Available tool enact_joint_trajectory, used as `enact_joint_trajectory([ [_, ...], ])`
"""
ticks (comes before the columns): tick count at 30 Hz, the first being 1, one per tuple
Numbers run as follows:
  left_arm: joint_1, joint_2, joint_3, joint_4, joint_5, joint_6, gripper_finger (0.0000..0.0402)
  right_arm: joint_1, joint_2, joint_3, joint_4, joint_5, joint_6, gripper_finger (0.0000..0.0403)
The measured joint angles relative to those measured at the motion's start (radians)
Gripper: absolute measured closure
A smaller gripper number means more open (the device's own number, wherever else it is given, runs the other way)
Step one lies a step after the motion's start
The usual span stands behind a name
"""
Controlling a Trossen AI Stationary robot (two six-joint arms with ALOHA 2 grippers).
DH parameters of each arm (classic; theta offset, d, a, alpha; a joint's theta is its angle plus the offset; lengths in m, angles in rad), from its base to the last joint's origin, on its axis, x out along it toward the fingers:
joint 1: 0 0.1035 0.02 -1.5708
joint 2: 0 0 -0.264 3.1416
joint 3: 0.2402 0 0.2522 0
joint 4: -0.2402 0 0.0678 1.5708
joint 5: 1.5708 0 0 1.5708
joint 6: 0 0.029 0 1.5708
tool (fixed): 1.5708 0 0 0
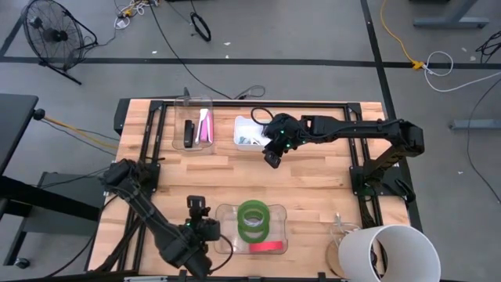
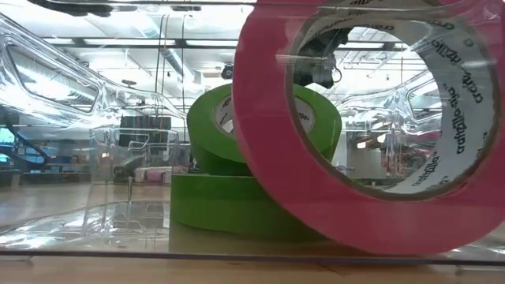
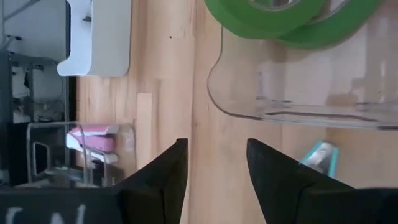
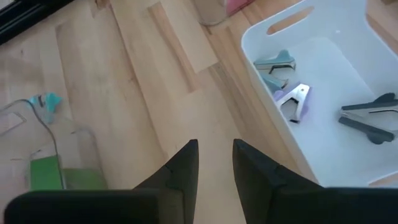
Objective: Pick and place Stapler, Stapler remover, tape
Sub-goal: Put the light blue staple remover into the white bin
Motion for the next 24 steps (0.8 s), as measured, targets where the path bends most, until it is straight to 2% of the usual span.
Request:
enact_joint_trajectory([
  [7, -0.009, 0.008, -0.003, 0.002, 0.004, -0.112, 0.0235, 0.039, 0.000, 0.000, 0.002, 0.000, 0.023, 0.0303],
  [10, -0.004, 0.006, -0.087, 0.092, 0.028, -0.121, 0.0235, 0.058, 0.000, 0.000, 0.002, 0.000, 0.027, 0.0303],
  [14, -0.007, 0.006, -0.212, 0.114, 0.157, -0.160, 0.0235, 0.087, 0.000, 0.000, 0.000, 0.000, 0.033, 0.0303],
  [18, -0.020, 0.005, -0.289, 0.114, 0.137, -0.237, 0.0235, 0.102, 0.000, 0.000, 0.005, 0.000, 0.030, 0.0303],
  [21, -0.025, 0.005, -0.341, 0.199, 0.133, -0.230, 0.0235, 0.103, 0.000, 0.000, 0.014, 0.003, 0.030, 0.0303],
  [24, -0.022, 0.005, -0.392, 0.299, 0.185, -0.193, 0.0235, 0.102, 0.000, 0.000, 0.021, 0.003, 0.030, 0.0303],
])
